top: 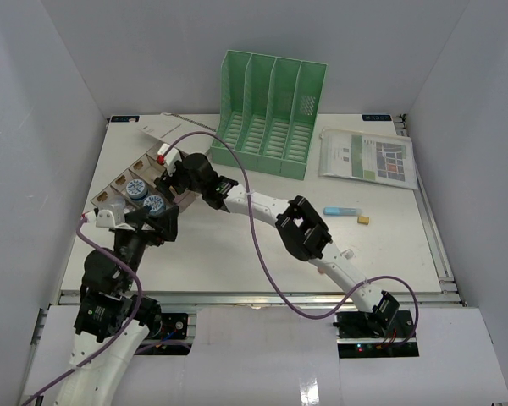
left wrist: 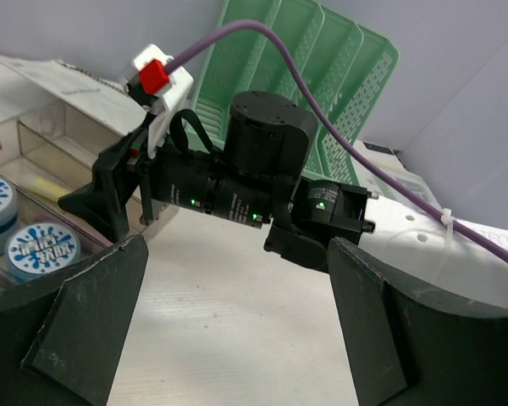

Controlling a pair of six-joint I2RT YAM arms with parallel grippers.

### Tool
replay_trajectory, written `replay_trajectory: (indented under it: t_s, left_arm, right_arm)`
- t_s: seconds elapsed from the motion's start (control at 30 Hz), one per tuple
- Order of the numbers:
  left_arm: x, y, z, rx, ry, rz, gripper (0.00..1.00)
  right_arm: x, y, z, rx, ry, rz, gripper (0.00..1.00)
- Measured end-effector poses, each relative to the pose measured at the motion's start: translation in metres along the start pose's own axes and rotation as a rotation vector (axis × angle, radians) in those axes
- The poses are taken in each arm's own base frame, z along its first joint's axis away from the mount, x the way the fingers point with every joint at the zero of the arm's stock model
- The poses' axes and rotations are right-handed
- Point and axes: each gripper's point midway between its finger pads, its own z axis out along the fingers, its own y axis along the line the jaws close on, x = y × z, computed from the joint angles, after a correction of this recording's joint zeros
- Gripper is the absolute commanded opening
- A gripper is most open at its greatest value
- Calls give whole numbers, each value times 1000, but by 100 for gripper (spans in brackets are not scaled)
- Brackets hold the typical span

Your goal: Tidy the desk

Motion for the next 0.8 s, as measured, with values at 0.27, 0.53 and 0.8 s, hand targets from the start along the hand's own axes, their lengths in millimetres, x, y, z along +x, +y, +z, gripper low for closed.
replay_trajectory:
  t_s: [0.27,0.53,0.8]
  left_arm:
    - [43,-26,23,139,201,-51,90]
    - [129,-53,36,258,574,-252,84]
    - [196,-119,13,397,838,-288,85]
  right_arm:
    - [-25,-32,-63,-108,117,-122,90]
    - [-68,-94,-273,-143,224,-272,91]
    - [59,-120,-462,-14,423,77,92]
